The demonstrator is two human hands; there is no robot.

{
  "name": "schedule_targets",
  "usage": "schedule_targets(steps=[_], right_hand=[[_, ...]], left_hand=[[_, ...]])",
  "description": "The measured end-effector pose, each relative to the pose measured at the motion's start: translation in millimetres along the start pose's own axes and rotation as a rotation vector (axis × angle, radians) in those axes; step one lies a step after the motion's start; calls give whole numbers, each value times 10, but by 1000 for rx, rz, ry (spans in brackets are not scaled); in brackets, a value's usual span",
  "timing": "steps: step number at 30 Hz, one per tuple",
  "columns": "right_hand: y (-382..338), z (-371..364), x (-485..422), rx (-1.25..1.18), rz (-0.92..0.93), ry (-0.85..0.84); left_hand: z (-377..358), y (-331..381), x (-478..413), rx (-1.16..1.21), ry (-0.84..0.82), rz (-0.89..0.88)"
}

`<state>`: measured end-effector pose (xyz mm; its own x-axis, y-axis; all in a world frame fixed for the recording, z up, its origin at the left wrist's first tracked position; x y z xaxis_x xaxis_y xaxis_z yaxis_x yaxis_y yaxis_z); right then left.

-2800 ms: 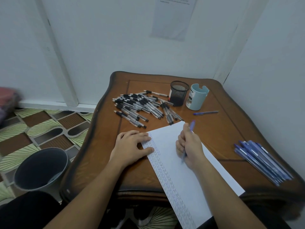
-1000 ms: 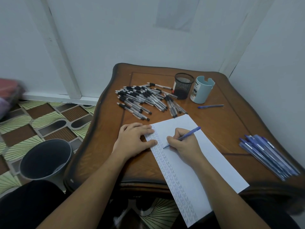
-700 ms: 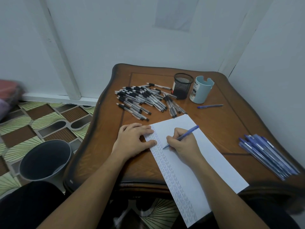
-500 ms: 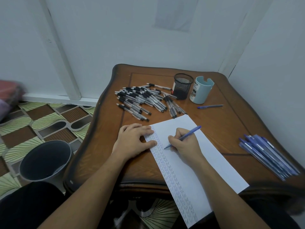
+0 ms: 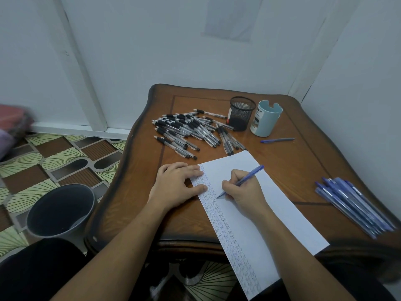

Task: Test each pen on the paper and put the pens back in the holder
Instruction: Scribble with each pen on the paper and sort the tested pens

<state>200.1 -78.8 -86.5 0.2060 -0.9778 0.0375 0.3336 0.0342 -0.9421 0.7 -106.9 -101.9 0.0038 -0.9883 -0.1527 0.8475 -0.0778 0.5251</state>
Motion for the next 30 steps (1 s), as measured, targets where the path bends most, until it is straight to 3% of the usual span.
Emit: schedule_targets(steps=[30], right_hand=[[16,32,-31,-19,19,64]], left_hand=[[15,17,5,6,-10,9]])
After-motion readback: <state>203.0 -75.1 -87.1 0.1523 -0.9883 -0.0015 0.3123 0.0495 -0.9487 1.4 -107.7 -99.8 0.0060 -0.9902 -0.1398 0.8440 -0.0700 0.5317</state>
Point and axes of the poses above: each hand's wrist, its own x-axis away from the middle knuckle, its own z-axis out of the back of the hand, y = z × x, the point moved 1 cm from there along -x, towards the middle knuckle, and after that the axes turned 5 degrees about x, right-handed, at the moved point
